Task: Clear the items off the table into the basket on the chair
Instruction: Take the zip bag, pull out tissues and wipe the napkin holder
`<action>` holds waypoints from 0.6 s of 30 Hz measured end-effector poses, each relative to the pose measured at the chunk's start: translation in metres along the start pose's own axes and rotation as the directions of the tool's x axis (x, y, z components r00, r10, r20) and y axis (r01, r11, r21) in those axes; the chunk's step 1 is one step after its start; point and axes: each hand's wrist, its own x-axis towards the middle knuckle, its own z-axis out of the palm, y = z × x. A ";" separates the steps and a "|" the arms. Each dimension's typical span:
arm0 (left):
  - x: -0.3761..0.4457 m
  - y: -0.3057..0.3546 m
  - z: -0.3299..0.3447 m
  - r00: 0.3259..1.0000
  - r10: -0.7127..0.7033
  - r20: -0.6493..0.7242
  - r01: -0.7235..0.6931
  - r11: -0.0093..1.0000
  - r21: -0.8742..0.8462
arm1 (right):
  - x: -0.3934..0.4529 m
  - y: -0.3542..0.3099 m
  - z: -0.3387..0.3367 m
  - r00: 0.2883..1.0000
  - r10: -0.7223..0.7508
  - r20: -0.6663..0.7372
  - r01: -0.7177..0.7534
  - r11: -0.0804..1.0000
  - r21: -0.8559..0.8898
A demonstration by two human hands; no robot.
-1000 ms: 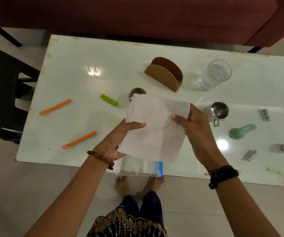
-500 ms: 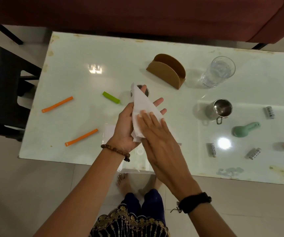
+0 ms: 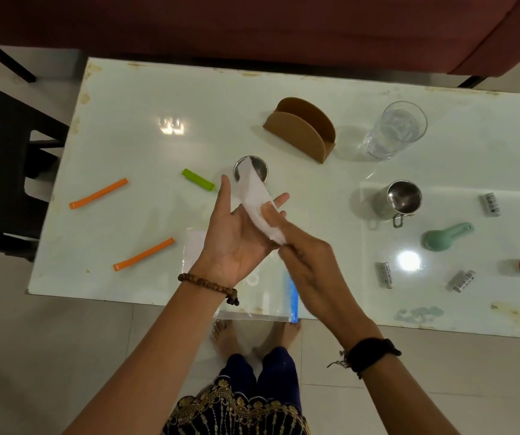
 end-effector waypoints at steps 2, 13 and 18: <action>0.002 0.001 -0.002 1.000 0.017 0.003 -0.017 0.999 0.048 | 0.004 0.001 -0.008 0.986 0.140 -0.093 -0.102 0.938 0.332; 0.040 0.014 -0.002 0.947 0.306 -0.100 -0.268 0.922 0.279 | 0.024 0.022 -0.040 0.868 0.490 0.077 -0.469 0.760 0.450; 0.061 0.043 0.009 0.916 0.400 -0.037 -0.269 0.680 0.682 | 0.034 0.027 -0.067 0.933 0.346 -0.101 -0.334 0.935 0.115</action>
